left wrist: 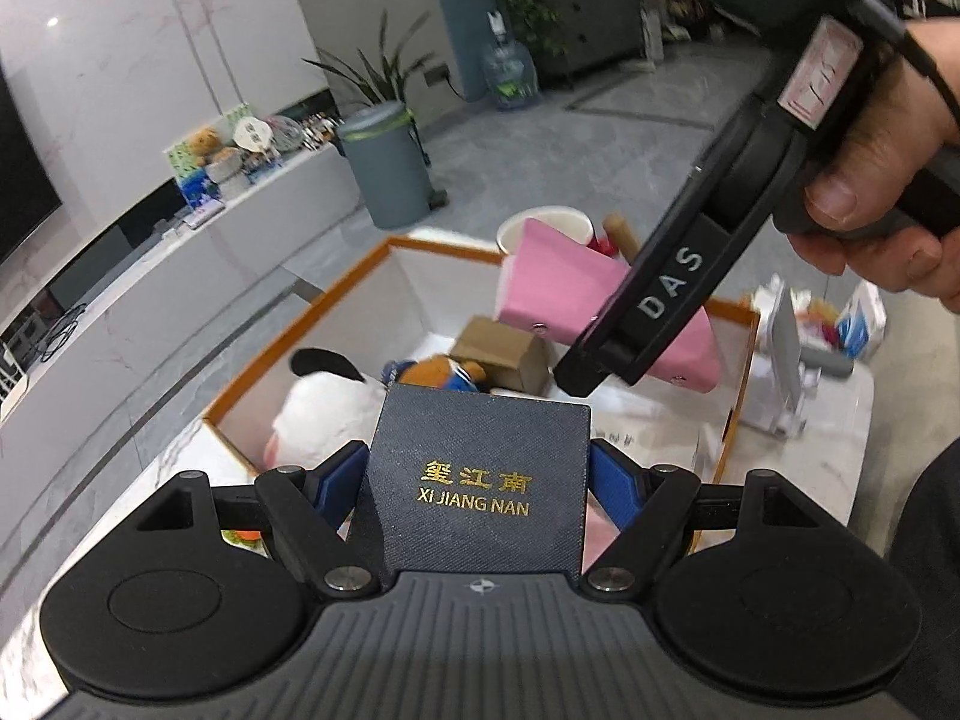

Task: Organize objects
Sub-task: 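Carry the black box and pink wallet over the orange box with both tools, then lower both tools into the box and open them to release the items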

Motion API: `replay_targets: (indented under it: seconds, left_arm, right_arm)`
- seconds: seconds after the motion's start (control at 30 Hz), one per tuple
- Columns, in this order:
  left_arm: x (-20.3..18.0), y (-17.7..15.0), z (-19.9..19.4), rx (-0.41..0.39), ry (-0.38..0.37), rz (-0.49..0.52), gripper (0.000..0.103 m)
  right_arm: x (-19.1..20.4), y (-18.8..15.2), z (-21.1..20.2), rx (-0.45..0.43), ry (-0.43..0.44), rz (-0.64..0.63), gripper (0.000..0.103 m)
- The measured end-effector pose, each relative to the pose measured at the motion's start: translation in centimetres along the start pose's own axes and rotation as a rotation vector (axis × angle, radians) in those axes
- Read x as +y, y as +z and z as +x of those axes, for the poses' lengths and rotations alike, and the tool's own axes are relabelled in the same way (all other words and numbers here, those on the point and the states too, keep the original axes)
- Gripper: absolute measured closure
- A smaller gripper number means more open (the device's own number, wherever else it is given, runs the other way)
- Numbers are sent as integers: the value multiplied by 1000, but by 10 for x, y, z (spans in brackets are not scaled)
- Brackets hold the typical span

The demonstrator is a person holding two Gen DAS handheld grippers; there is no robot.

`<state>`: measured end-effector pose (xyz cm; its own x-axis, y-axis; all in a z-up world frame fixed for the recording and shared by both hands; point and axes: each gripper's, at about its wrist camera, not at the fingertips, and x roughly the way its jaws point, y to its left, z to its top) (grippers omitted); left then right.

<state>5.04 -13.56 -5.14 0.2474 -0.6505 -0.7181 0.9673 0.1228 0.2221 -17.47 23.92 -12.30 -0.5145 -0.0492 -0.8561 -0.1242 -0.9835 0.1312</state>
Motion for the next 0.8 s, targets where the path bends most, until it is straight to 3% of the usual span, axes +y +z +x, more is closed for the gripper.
replay_targets:
  seconds: [0.33, 0.57, 0.8]
  left_arm:
    - [-16, -6, 23, 52, -19, 49, 12]
    - [-24, -10, 36, 88, -29, 65, 12]
    - [-20, -12, 38, 100, -39, 25, 14]
  right_arm:
    - [3, -4, 34, 46, -26, -27, 20]
    - [15, -12, 42, 59, -99, -136, 20]
    - [22, -17, 56, 91, -151, -190, 20]
